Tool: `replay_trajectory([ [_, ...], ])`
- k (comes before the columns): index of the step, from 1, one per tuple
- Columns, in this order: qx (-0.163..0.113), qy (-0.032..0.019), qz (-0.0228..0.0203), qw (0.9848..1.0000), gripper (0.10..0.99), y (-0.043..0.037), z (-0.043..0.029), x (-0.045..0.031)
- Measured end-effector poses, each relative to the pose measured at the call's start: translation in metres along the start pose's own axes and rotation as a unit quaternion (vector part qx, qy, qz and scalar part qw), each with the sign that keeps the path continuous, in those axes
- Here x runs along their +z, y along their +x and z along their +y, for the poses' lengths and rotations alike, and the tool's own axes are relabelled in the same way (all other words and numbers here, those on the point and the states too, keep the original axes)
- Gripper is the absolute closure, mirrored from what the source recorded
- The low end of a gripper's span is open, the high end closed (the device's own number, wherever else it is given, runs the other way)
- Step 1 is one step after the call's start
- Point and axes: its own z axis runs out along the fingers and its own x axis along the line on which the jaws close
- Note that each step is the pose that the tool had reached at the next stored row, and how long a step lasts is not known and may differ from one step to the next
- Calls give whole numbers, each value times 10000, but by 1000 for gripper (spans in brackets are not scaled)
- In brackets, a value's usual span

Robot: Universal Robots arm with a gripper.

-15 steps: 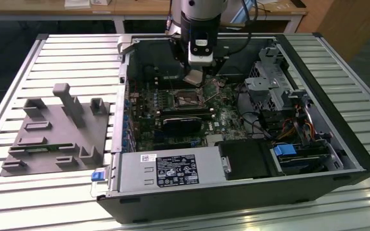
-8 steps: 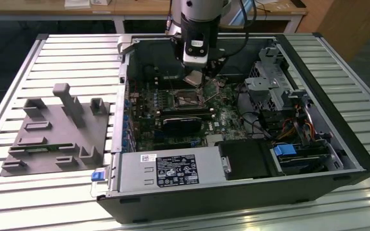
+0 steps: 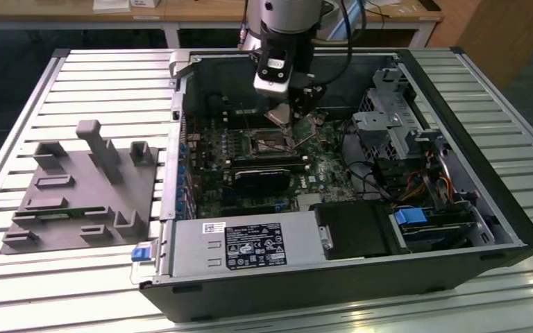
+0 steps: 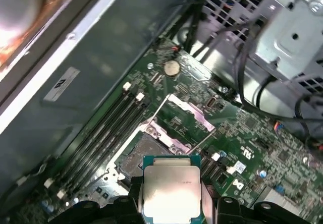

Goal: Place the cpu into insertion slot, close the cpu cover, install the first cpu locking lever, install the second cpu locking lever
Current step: 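Place the cpu into insertion slot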

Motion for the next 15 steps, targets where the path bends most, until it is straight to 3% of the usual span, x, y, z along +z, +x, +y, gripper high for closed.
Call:
replay_trajectory([
  [4,359,-1,-32,9994,549,0,-1,15],
  [8,725,-3,-65,9973,549,0,-3,32],
  [12,1081,-4,-97,9941,549,0,-4,49],
  [15,1356,-5,-121,9907,549,0,-6,63],
])
